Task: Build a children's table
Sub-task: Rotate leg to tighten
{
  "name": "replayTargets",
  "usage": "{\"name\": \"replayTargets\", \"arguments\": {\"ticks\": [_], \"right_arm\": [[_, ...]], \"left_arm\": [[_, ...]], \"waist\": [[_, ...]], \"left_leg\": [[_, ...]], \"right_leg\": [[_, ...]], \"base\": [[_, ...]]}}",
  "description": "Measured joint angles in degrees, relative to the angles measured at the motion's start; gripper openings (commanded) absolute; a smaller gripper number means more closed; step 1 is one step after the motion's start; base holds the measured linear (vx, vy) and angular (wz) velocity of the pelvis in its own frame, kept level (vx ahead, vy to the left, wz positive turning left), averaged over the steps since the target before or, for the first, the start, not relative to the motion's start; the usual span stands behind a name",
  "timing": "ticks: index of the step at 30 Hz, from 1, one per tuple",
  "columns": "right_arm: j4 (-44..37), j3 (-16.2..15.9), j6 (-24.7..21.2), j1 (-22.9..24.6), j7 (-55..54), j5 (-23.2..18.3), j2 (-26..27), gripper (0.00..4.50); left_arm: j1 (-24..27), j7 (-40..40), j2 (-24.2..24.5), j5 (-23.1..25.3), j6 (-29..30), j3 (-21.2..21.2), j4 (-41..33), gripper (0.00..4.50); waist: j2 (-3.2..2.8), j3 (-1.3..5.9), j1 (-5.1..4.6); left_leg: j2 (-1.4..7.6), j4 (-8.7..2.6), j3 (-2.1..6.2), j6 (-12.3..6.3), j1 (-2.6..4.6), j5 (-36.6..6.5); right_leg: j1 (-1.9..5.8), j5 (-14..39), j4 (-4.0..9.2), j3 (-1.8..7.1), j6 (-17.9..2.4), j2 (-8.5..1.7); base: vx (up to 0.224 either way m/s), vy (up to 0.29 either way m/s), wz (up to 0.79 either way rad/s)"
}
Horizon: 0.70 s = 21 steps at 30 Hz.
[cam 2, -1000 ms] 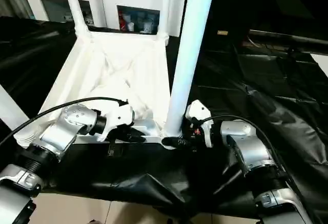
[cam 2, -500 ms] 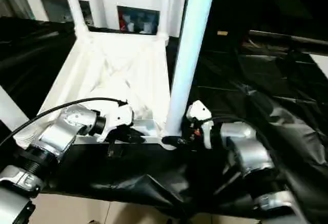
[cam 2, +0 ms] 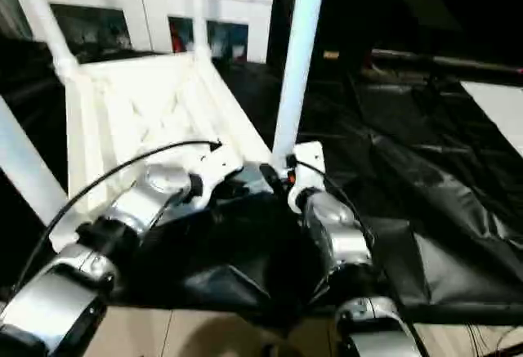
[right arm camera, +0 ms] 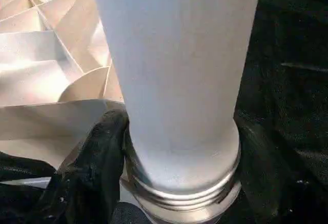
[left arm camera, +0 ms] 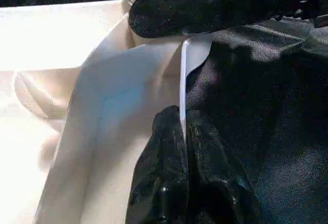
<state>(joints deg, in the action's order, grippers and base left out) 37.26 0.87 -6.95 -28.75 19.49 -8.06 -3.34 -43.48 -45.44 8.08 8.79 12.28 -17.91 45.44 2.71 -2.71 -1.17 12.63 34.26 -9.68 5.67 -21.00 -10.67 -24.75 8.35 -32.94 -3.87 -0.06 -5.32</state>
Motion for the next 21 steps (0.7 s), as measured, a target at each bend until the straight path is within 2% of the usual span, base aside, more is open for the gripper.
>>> {"name": "replayTargets", "arguments": {"ticks": [2,5,7,9,15,19,21], "right_arm": [[-0.8,0.6,0.1,0.7,1.4,-0.7,-0.1,3.43],[-3.2,0.5,0.0,2.4,6.6,-1.5,-1.7,3.54],[-4.9,-0.9,-0.5,2.9,10.9,-1.7,-4.1,3.77],[-8.9,-3.5,-1.8,3.8,19.3,-3.1,-9.3,3.92],[-12.9,-7.0,-2.7,4.3,35.3,-3.7,-17.8,3.94],[-13.0,-8.2,-3.1,4.7,39.5,-3.6,-18.7,3.94],[-14.0,-10.4,-3.1,4.7,41.9,-3.3,-20.2,3.94]], "left_arm": [[0.0,-0.7,0.2,0.1,-0.5,-0.1,0.0,0.00],[0.0,-2.2,1.3,0.0,-2.1,-0.2,0.1,0.00],[0.2,-3.5,2.4,-0.1,-2.5,-0.3,-0.4,0.00],[1.2,-6.3,4.5,-0.2,-2.7,-0.7,-2.5,0.00],[5.0,-16.5,9.6,-2.5,-5.3,-1.3,-8.9,0.00],[6.3,-23.0,11.5,-4.0,-6.5,-2.2,-11.9,0.00],[6.8,-24.4,11.5,-4.1,-6.5,-2.6,-13.3,0.00]], "waist": [[0.00,0.00,0.03],[-0.05,-0.03,0.10],[-0.06,-0.07,0.09],[-0.09,-0.10,0.08],[-0.07,-0.10,0.28],[-0.16,-0.14,1.49],[-0.20,-0.16,2.12]], "left_leg": [[0.00,-0.01,0.00,0.00,0.00,0.0],[0.03,-0.10,0.01,-0.01,-0.01,0.0],[0.05,-0.16,0.00,0.00,-0.10,0.0],[0.09,-0.21,-0.01,0.00,-0.10,0.0],[0.16,-0.39,-0.03,0.00,-0.07,0.0],[0.21,-0.40,-0.12,-0.01,-0.04,0.0],[0.26,-0.44,-0.39,-0.02,-0.10,0.0]], "right_leg": [[0.00,0.0,-0.01,0.01,0.0,0.00],[-0.07,-0.1,-0.12,0.01,-0.1,0.03],[-0.08,-0.2,-0.13,-0.01,-0.2,0.04],[-0.08,-0.2,-0.15,-0.03,-0.2,0.06],[-0.10,-0.5,-0.20,-0.06,-0.5,0.10],[-0.19,-0.8,-0.31,0.03,-0.8,0.10],[-0.18,-0.7,-0.35,0.19,-0.7,0.04]], "base": [[0.000,0.000,0.00],[0.000,0.000,0.00],[0.000,0.000,0.00],[0.000,0.000,0.00],[0.000,0.000,0.00],[0.013,-0.001,0.02],[0.000,0.000,0.00]]}}
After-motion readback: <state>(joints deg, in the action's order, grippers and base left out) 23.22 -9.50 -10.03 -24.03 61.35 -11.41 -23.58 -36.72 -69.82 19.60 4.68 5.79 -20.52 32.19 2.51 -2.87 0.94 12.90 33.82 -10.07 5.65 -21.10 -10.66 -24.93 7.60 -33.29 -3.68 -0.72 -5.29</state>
